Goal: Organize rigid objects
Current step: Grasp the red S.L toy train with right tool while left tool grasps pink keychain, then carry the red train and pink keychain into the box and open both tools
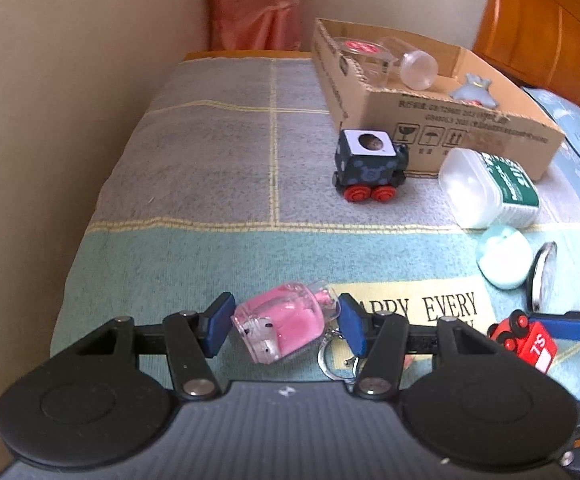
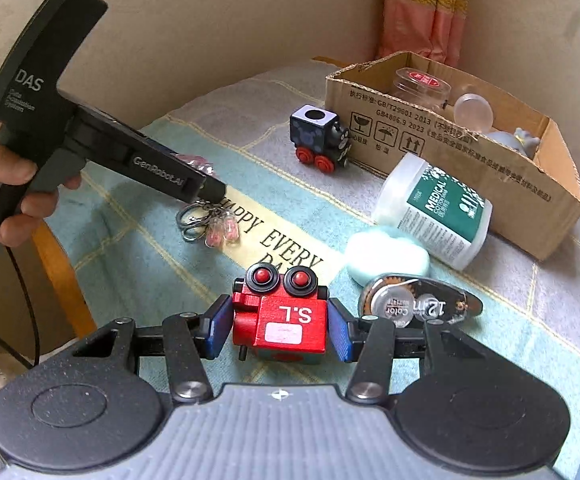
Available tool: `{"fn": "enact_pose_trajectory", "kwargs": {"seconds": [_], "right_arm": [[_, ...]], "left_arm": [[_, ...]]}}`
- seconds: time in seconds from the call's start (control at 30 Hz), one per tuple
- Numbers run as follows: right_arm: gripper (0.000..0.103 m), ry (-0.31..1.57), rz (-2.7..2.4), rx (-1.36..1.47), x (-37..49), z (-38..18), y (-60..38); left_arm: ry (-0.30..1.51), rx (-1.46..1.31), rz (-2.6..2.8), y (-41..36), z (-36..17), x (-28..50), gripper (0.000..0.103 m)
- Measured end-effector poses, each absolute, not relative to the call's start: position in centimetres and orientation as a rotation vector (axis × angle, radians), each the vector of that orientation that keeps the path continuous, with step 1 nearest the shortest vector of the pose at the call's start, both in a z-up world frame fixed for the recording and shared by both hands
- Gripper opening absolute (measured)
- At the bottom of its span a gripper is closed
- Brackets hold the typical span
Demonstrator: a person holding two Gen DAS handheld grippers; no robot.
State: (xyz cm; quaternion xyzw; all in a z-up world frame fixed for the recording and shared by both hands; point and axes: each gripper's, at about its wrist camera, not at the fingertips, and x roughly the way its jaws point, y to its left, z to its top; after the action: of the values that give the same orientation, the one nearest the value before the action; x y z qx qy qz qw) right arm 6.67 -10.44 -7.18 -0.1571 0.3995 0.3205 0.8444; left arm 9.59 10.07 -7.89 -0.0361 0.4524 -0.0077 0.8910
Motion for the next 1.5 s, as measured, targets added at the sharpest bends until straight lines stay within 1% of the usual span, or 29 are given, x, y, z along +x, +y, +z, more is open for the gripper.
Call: {"fn": "enact_pose_trajectory", "kwargs": {"seconds": [0.1, 0.13, 0.23, 0.4, 0.43, 0.5, 0.53, 0.57, 0.6, 0.63, 0.7, 0.77, 1.03, 1.5], "right_arm": [[0.056, 0.841, 0.652, -0.323, 6.9, -7.4, -10.1], [0.057, 0.84, 0.648, -0.325, 7.0, -7.4, -9.9], [0.058, 0.833, 0.636, -0.337, 7.0, -7.7, -9.5], [0.059, 0.845, 0.622, -0.33, 7.2, -8.2, -9.1], [0.059, 0.844, 0.617, -0.332, 7.3, -8.3, -9.0], [0.066, 0.833, 0.608, -0.349, 7.2, -8.4, -8.7], [0.067, 0.825, 0.606, -0.36, 7.1, -8.4, -8.6], [0.069, 0.823, 0.606, -0.362, 7.2, -8.4, -8.5], [0.069, 0.825, 0.607, -0.358, 7.2, -8.4, -8.5], [0.068, 0.83, 0.606, -0.35, 7.3, -8.4, -8.6], [0.067, 0.841, 0.611, -0.338, 7.4, -8.4, -8.8], [0.06, 0.846, 0.617, -0.335, 7.4, -8.2, -8.8], [0.059, 0.845, 0.648, -0.338, 7.6, -7.0, -9.3], [0.058, 0.804, 0.681, -0.338, 9.4, -2.1, -12.3]], "left_arm": [[0.945, -0.101, 0.034, 9.8, -7.8, 9.4, 0.058], [0.945, -0.109, 0.048, 9.8, -7.8, 9.3, 0.062], [0.938, -0.096, 0.087, 9.5, -7.8, 8.9, 0.068], [0.937, -0.108, 0.111, 9.5, -8.0, 9.1, 0.069], [0.939, -0.11, 0.111, 9.5, -7.9, 9.2, 0.069], [0.941, -0.114, 0.113, 9.5, -7.9, 9.3, 0.067], [0.94, -0.113, 0.112, 9.5, -7.9, 9.3, 0.066], [0.937, -0.11, 0.11, 9.5, -7.9, 9.3, 0.064], [0.935, -0.108, 0.106, 9.5, -7.9, 9.2, 0.058], [0.937, -0.111, 0.101, 9.5, -7.9, 9.2, 0.055], [0.937, -0.114, 0.094, 9.6, -7.9, 9.2, 0.055], [0.938, -0.108, 0.08, 9.6, -7.9, 9.3, 0.055], [0.95, -0.066, -0.051, 9.7, -6.8, 9.6, 0.055], [0.909, 0.07, -0.238, 8.6, -1.4, 10.5, 0.055]]}}
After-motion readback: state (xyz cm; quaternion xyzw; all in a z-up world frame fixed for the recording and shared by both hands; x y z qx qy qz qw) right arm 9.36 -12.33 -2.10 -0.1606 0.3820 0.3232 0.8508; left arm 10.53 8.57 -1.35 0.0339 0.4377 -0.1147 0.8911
